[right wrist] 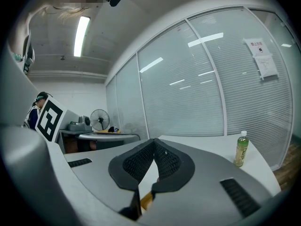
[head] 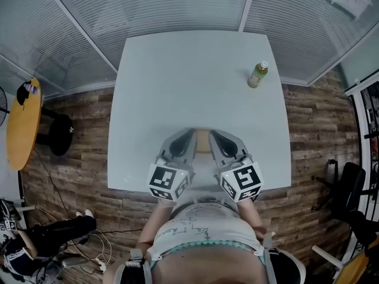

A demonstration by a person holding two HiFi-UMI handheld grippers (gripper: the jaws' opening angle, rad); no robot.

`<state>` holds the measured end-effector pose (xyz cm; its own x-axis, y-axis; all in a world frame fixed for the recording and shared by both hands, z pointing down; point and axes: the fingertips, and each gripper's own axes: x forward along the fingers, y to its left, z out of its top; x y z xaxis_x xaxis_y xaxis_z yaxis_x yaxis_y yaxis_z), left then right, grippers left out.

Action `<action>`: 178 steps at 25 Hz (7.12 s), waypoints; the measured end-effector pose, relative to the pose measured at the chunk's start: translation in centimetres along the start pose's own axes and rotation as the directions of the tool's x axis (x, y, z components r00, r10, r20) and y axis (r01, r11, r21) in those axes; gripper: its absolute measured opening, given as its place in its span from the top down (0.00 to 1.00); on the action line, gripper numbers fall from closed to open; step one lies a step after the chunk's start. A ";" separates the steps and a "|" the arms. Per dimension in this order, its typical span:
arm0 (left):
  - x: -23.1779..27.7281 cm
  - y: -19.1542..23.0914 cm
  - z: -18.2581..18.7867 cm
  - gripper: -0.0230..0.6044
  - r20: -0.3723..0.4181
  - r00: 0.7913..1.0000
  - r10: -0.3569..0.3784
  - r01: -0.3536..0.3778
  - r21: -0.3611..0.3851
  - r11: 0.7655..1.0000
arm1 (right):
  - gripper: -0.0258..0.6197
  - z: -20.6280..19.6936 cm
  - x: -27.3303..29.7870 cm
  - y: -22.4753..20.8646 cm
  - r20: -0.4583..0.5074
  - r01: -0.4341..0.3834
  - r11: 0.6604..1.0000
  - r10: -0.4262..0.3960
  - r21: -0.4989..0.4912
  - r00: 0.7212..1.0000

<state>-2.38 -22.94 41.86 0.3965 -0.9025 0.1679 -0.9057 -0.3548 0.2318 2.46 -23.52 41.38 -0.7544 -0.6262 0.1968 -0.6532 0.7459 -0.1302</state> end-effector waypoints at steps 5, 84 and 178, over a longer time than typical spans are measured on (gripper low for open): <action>-0.1 0.7 -0.5 0.96 -0.013 1.000 0.006 -0.006 0.006 1.000 | 0.96 -0.5 0.0 0.2 -0.017 0.003 1.000 -0.003 0.000 1.000; 4.5 11.9 -30.2 0.78 -0.658 0.749 0.076 -0.200 -0.115 0.973 | 0.96 -5.9 -3.7 -5.4 -0.200 0.253 0.967 -0.241 0.035 0.950; 1.8 6.9 -8.5 0.91 -0.271 0.953 0.136 -0.213 -0.278 0.937 | 0.96 -2.9 -1.6 -3.4 -0.128 0.066 0.995 -0.075 -0.072 0.989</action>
<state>-6.63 -24.99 51.89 0.2952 -0.8420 0.4516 -0.8914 -0.0725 0.4474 6.07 -24.36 44.35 -0.6887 -0.6463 0.3285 -0.6952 0.7173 -0.0462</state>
